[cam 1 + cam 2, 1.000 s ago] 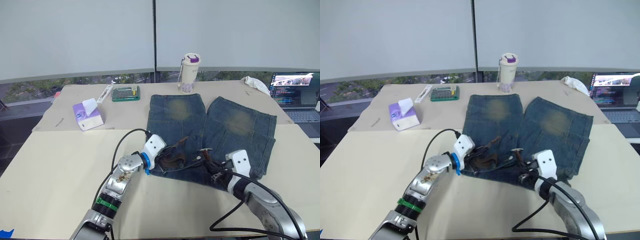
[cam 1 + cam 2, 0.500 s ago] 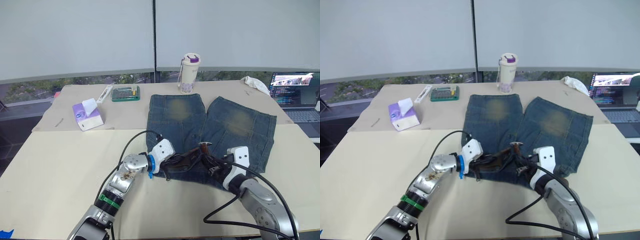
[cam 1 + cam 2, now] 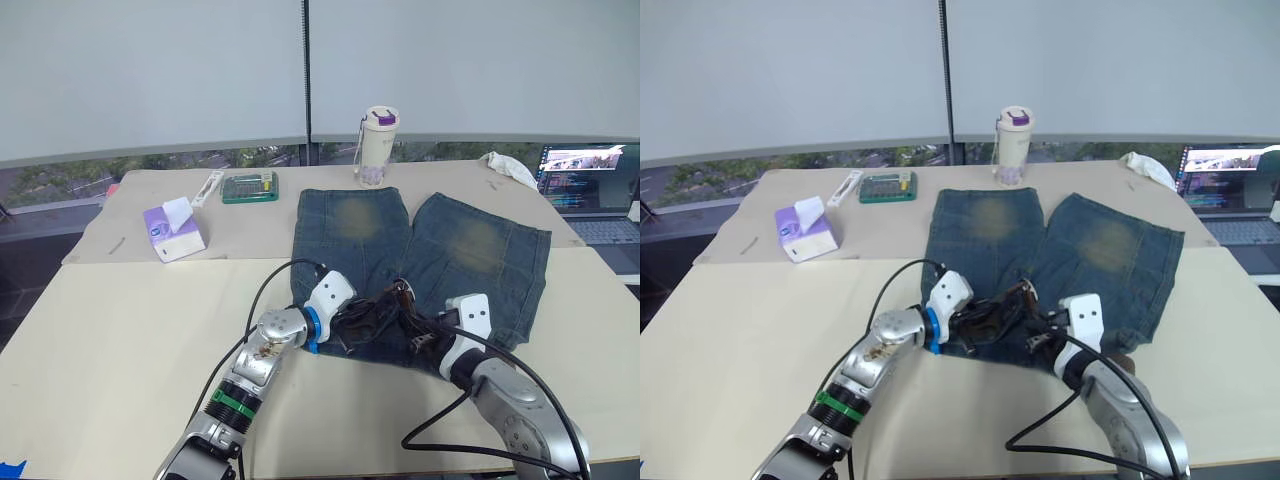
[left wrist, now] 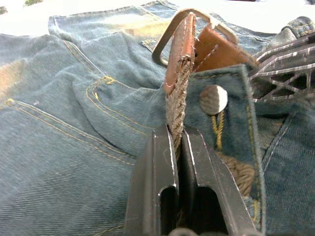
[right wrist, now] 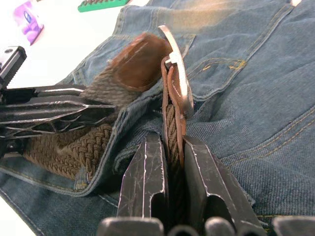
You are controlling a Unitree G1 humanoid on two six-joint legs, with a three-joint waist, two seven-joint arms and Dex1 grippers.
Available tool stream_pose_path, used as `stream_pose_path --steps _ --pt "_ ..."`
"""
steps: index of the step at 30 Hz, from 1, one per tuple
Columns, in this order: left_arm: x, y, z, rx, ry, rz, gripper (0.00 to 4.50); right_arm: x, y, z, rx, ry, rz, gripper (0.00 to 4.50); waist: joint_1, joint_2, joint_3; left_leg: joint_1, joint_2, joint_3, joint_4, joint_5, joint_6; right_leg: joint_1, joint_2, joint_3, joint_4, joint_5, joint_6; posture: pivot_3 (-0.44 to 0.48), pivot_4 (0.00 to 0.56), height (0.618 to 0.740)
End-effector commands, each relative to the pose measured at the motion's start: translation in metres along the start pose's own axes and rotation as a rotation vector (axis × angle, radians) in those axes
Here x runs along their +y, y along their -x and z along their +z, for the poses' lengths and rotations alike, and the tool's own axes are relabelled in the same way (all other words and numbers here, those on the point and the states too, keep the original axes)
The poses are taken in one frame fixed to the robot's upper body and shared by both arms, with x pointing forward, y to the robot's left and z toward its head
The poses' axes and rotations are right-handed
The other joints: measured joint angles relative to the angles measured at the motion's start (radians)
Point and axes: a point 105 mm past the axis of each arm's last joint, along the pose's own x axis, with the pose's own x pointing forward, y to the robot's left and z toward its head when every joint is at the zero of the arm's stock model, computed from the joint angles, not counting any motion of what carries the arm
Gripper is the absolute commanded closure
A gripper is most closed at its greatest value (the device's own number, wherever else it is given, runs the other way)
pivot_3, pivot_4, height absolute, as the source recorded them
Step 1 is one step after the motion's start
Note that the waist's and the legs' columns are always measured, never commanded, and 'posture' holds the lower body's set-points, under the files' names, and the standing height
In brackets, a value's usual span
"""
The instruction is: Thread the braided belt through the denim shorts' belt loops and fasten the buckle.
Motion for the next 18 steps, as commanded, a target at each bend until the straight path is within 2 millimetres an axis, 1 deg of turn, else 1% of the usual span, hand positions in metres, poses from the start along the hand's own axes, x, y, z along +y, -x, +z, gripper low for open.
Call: stream_pose_path --steps 1,3,4,6,10,15,18 --pt "-0.002 -0.003 0.008 -0.01 -0.056 -0.011 4.5 0.014 -0.002 0.018 -0.073 0.057 0.05 4.4 0.0 0.0 0.0 0.0 0.0 0.0 0.0 0.0 0.0 0.0 0.0 0.0 0.0 0.0 0.0 0.0 0.15 0.74" --pt "-0.002 -0.002 0.007 0.013 -0.119 -0.024 4.5 0.012 -0.002 0.019 -0.072 0.1 0.037 4.4 -0.001 0.0 0.0 0.0 0.0 0.0 0.0 0.0 0.0 0.0 0.0 0.0 0.0 0.0 0.0 0.0 0.15 0.74" --pt "0.0 -0.001 0.006 0.036 -0.189 -0.029 4.5 0.009 -0.002 0.019 -0.071 0.133 0.025 4.4 0.0 0.0 0.0 0.0 0.0 0.0 0.0 0.0 0.0 0.0 0.0 0.0 0.0 0.0 0.0 0.0 0.15 0.74" --pt "0.006 0.0 0.005 0.056 -0.263 -0.013 4.5 0.005 -0.002 0.02 -0.071 0.183 0.008 4.4 0.0 0.0 0.0 0.0 0.0 0.0 0.0 0.0 0.0 0.0 0.0 0.0 0.0 0.0 0.0 0.0 0.15 0.74" --pt "0.014 -0.003 0.008 0.045 -0.264 0.03 4.5 0.005 -0.004 0.02 -0.072 0.283 0.005 4.4 0.001 0.0 0.0 0.0 -0.001 0.0 0.0 0.0 0.0 0.0 0.0 0.0 0.0 0.0 0.0 0.0 0.15 0.74" --pt "0.016 -0.005 0.004 0.049 -0.274 0.057 4.5 0.008 -0.005 0.02 -0.093 0.343 0.011 4.4 0.002 0.0 0.0 0.0 -0.002 0.0 0.0 0.0 0.0 0.0 0.0 0.0 0.0 0.0 0.0 0.0 0.15 0.74" --pt "0.013 -0.007 0.007 0.025 -0.262 0.051 4.5 0.01 -0.005 0.017 -0.076 0.391 0.028 4.4 0.002 0.0 0.0 0.0 -0.002 0.0 0.0 0.0 0.0 0.0 -0.001 0.0 0.0 0.0 0.0 0.0 0.15 0.74"
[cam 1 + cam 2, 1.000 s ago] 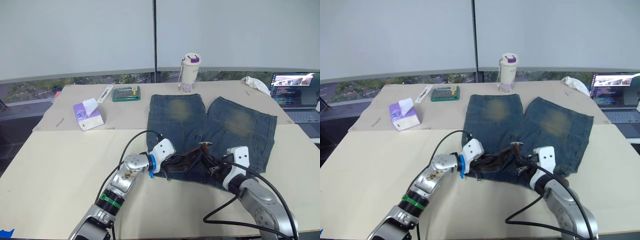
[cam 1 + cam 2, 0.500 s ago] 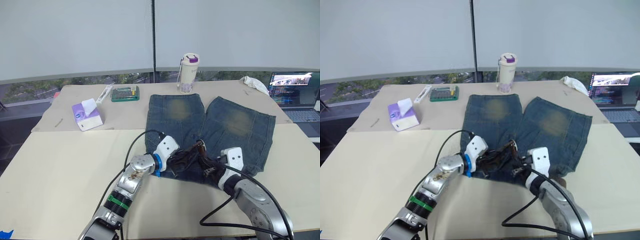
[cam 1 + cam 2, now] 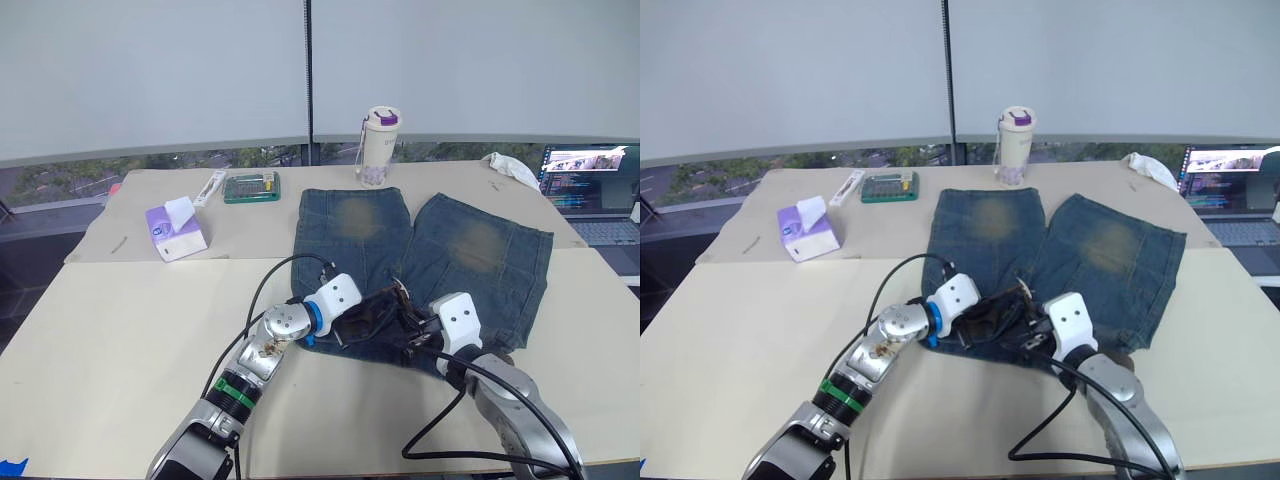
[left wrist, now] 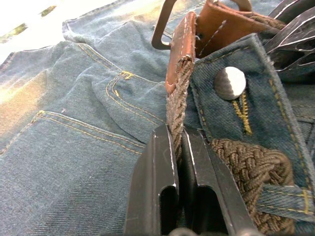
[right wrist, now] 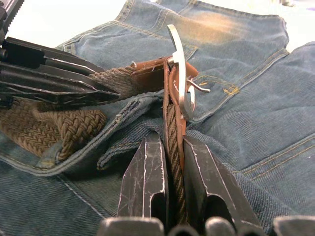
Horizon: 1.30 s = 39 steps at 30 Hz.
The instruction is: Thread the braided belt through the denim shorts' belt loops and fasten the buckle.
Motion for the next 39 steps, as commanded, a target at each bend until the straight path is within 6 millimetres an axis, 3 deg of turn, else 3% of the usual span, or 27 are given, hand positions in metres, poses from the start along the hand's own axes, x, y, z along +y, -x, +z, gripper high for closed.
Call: stream_pose_path --steps 1,8,14,16,17,23,26,29,33,38,39 --pt "0.001 -0.004 0.014 -0.068 0.007 0.012 4.5 0.01 -0.001 0.014 -0.056 0.112 0.056 4.4 0.0 0.0 0.0 0.0 0.0 0.0 0.0 0.0 0.0 0.0 0.0 0.0 0.0 0.0 0.0 0.0 0.15 0.74" --pt "-0.006 -0.007 0.042 -0.208 0.023 -0.021 4.5 0.014 -0.007 0.005 -0.017 0.301 0.09 4.4 0.0 0.0 0.0 0.0 -0.001 0.0 0.0 0.0 0.0 0.0 0.0 0.0 0.0 0.0 0.0 0.0 0.15 0.74" --pt "-0.005 -0.01 0.037 -0.197 0.032 0.001 4.5 0.028 -0.004 0.003 -0.041 0.392 0.186 4.4 -0.001 -0.002 0.001 0.001 -0.001 0.0 0.0 0.0 -0.001 0.0 0.0 0.0 0.0 0.0 0.0 0.0 0.15 0.74" --pt "-0.003 -0.01 0.036 -0.193 0.048 0.015 4.5 0.024 -0.002 0.002 -0.024 0.385 0.181 4.4 -0.001 -0.002 0.001 0.001 -0.001 0.0 0.0 0.0 -0.001 0.0 0.0 0.0 0.0 0.0 0.0 0.0 0.15 0.74" --pt "-0.003 -0.01 0.034 -0.19 0.045 0.018 4.5 0.022 0.001 0.002 -0.012 0.343 0.183 3.37 -0.001 -0.003 0.002 0.001 -0.001 0.0 0.0 0.0 -0.001 0.0 0.0 0.0 0.0 0.0 0.0 0.0 0.15 0.74" --pt "-0.005 -0.008 0.03 -0.174 -0.026 0.008 4.5 0.008 0.02 0.016 -0.041 0.126 0.114 1.26 0.001 -0.004 0.002 0.0 -0.001 -0.001 0.0 0.0 0.0 0.0 0.0 0.001 0.0 0.0 0.0 0.0 0.15 0.74" --pt "-0.005 -0.007 0.031 -0.185 -0.1 0.019 4.5 0.007 0.024 0.031 -0.118 -0.204 0.055 0.26 0.002 -0.004 0.002 0.0 -0.001 -0.001 0.0 0.0 0.0 0.0 0.0 0.001 0.0 0.0 0.0 0.0 0.15 0.74" --pt "-0.004 -0.007 0.031 -0.192 -0.139 0.042 4.5 0.009 0.022 0.044 -0.183 -0.414 0.04 0.26 0.001 -0.003 0.002 0.0 0.0 -0.002 0.0 0.0 0.0 0.0 -0.001 0.001 0.001 0.0 0.0 0.0 0.15 0.74" --pt "-0.006 -0.006 0.033 -0.21 -0.186 0.035 4.5 -0.005 0.013 0.048 -0.234 -0.701 -0.06 0.26 0.002 0.001 -0.001 0.0 0.0 -0.002 0.0 0.0 0.0 -0.001 -0.001 0.002 0.001 0.0 0.0 0.0 0.15 0.74" --pt "-0.009 -0.005 0.031 -0.215 -0.218 0.023 4.5 -0.003 0.007 0.054 -0.24 -0.821 -0.049 0.26 0.001 0.002 -0.001 0.0 -0.002 -0.002 0.0 0.0 0.001 -0.001 -0.001 0.002 0.002 0.0 0.0 0.0 0.15 0.74" --pt "-0.01 -0.006 0.031 -0.217 -0.22 0.022 4.5 -0.002 0.006 0.054 -0.229 -0.823 -0.047 0.5 0.001 0.002 -0.001 0.0 -0.002 -0.002 0.0 0.0 0.001 -0.001 -0.001 0.001 0.002 0.0 0.0 0.0 0.15 0.74"
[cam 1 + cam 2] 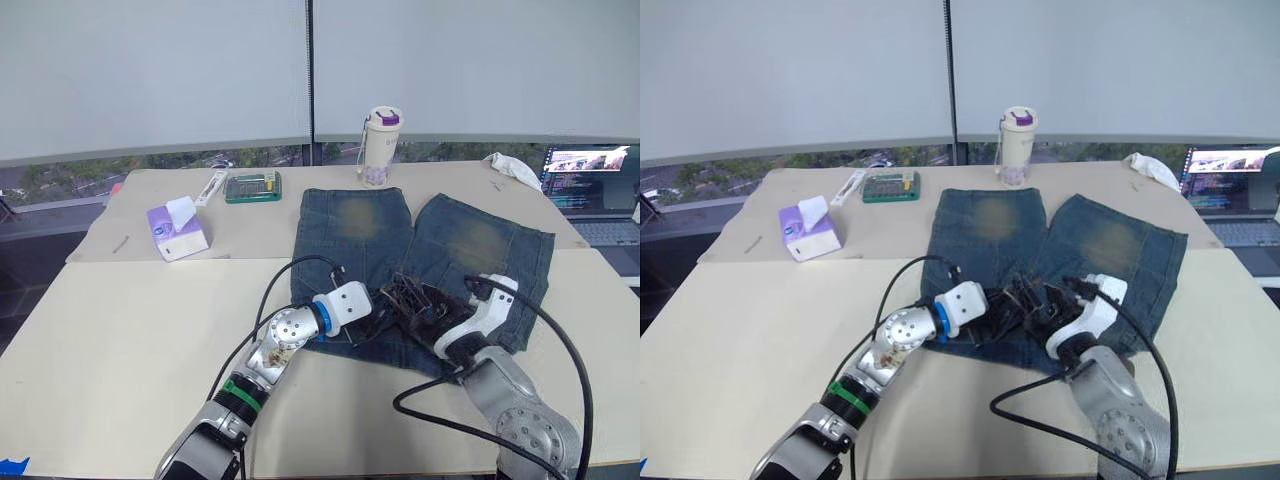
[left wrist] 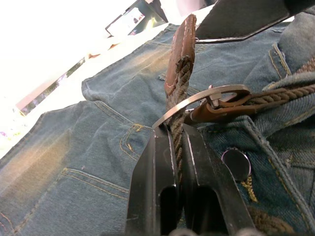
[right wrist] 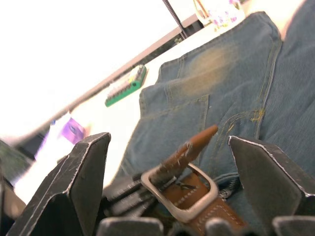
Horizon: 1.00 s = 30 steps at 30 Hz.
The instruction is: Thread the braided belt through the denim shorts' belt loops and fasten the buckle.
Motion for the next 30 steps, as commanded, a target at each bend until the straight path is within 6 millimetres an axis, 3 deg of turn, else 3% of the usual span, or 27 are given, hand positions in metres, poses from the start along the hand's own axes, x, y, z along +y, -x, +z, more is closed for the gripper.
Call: stream_pose_path --steps 1,3,10,12,16,21,26,30 --pt "0.002 -0.003 0.011 -0.049 -0.04 0.005 4.5 0.006 -0.001 0.001 0.013 -0.023 0.015 0.8 0.0 0.0 0.0 0.0 0.0 0.0 0.0 0.0 0.0 0.0 0.0 0.0 0.0 0.0 0.0 0.0 0.15 0.74" --pt "0.001 -0.003 0.014 -0.065 -0.106 -0.012 4.5 0.004 -0.001 -0.001 0.029 -0.033 0.008 1.5 -0.002 0.0 0.0 0.0 0.0 0.0 0.0 0.0 0.0 0.0 0.0 0.0 0.0 0.0 0.0 0.0 0.15 0.74" --pt "-0.004 -0.002 0.011 -0.07 -0.047 -0.025 4.5 -0.001 -0.003 0.004 0.016 -0.053 -0.022 3.86 -0.003 0.0 0.0 0.0 0.0 0.0 0.0 0.0 0.0 0.0 0.0 0.0 0.0 0.0 0.0 0.0 0.15 0.74" --pt "-0.006 -0.001 0.01 -0.072 -0.017 -0.04 3.74 -0.005 -0.002 0.005 0.019 -0.047 -0.032 4.5 -0.002 0.0 0.0 0.0 0.0 0.0 0.0 0.0 0.0 0.0 0.0 -0.001 0.001 0.0 0.0 0.0 0.15 0.74" --pt "-0.006 0.001 0.013 -0.08 -0.092 -0.056 2.4 -0.009 0.003 0.011 0.018 -0.046 -0.034 4.5 -0.004 0.0 0.0 0.0 -0.001 0.0 0.0 0.0 0.0 0.001 0.0 -0.001 0.0 0.0 0.0 0.0 0.15 0.74" --pt "-0.002 0.015 0.012 -0.099 -0.002 -0.049 0.79 -0.021 0.02 0.033 0.001 0.014 -0.047 4.5 -0.002 0.001 0.0 0.0 -0.001 0.0 0.0 0.0 0.001 0.001 0.0 -0.001 0.0 0.0 0.0 0.0 0.15 0.74" --pt "0.003 0.03 -0.008 -0.021 0.027 -0.021 0.79 -0.037 0.048 0.065 0.007 0.144 -0.062 4.5 -0.001 0.002 -0.001 0.0 -0.001 0.001 0.0 0.0 0.002 0.002 0.0 -0.001 -0.001 0.0 0.001 0.0 0.15 0.74" --pt "0.008 0.03 0.006 -0.08 0.101 0.002 0.79 -0.016 0.041 0.084 -0.023 0.188 0.011 4.5 -0.007 0.0 0.0 0.0 0.0 0.002 0.001 0.0 0.003 0.002 0.0 0.0 -0.001 0.0 0.001 0.0 0.15 0.74"
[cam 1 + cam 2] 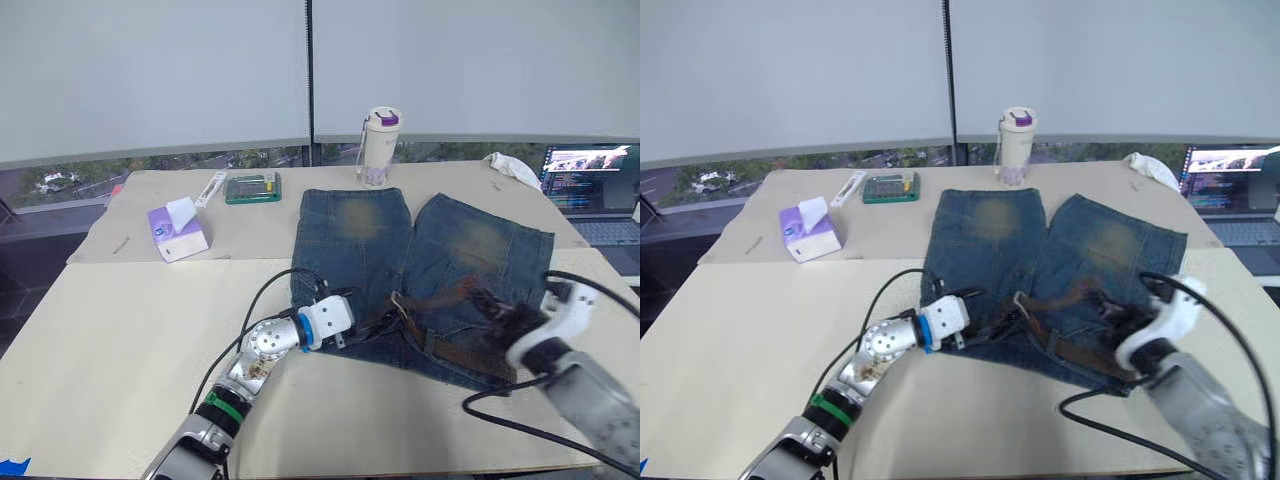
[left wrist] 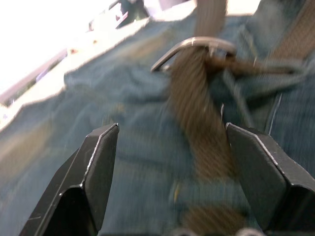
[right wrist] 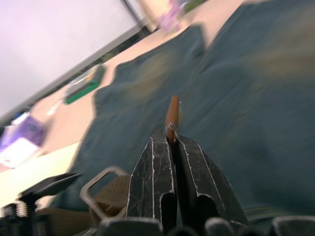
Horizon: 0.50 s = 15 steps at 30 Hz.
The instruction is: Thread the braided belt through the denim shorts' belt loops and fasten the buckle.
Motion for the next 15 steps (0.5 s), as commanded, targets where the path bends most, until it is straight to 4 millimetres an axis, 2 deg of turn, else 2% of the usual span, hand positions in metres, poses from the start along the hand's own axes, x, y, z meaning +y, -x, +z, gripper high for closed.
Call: stream_pose_path --steps 1,4,8,12,15 --pt "0.007 -0.006 0.033 -0.121 0.022 0.017 0.79 0.034 -0.006 0.024 -0.081 0.013 0.128 4.5 -0.001 -0.002 0.001 0.0 0.0 0.0 0.0 0.0 0.0 0.0 0.0 0.0 0.0 0.0 0.0 0.0 0.15 0.74" --pt "0.007 -0.013 0.054 -0.184 0.023 0.007 0.79 0.059 -0.018 0.031 -0.099 -0.003 0.192 4.5 -0.001 -0.003 0.002 -0.001 0.0 0.0 0.0 0.0 0.0 0.0 0.0 0.0 0.0 0.0 0.0 0.0 0.15 0.74" --pt "0.02 -0.028 0.087 -0.276 0.038 0.08 0.79 0.094 -0.041 0.037 -0.132 -0.088 0.254 4.5 0.005 -0.002 0.001 -0.002 0.0 0.0 0.001 0.0 0.0 0.0 0.0 0.0 0.0 0.0 0.0 0.0 0.15 0.74" --pt "0.039 -0.035 0.096 -0.291 -0.001 0.221 0.79 0.106 -0.048 0.036 -0.138 -0.134 0.264 4.5 0.008 0.0 -0.001 -0.003 -0.001 -0.001 0.004 0.0 0.0 0.0 -0.001 0.0 0.0 0.0 0.0 0.0 0.15 0.74" --pt "0.041 -0.038 0.099 -0.304 -0.042 0.251 0.79 0.108 -0.05 0.031 -0.123 -0.143 0.27 4.5 0.007 0.002 -0.002 -0.002 -0.001 -0.001 0.004 0.0 0.0 0.0 0.0 0.001 0.0 0.0 0.0 0.0 0.15 0.74"
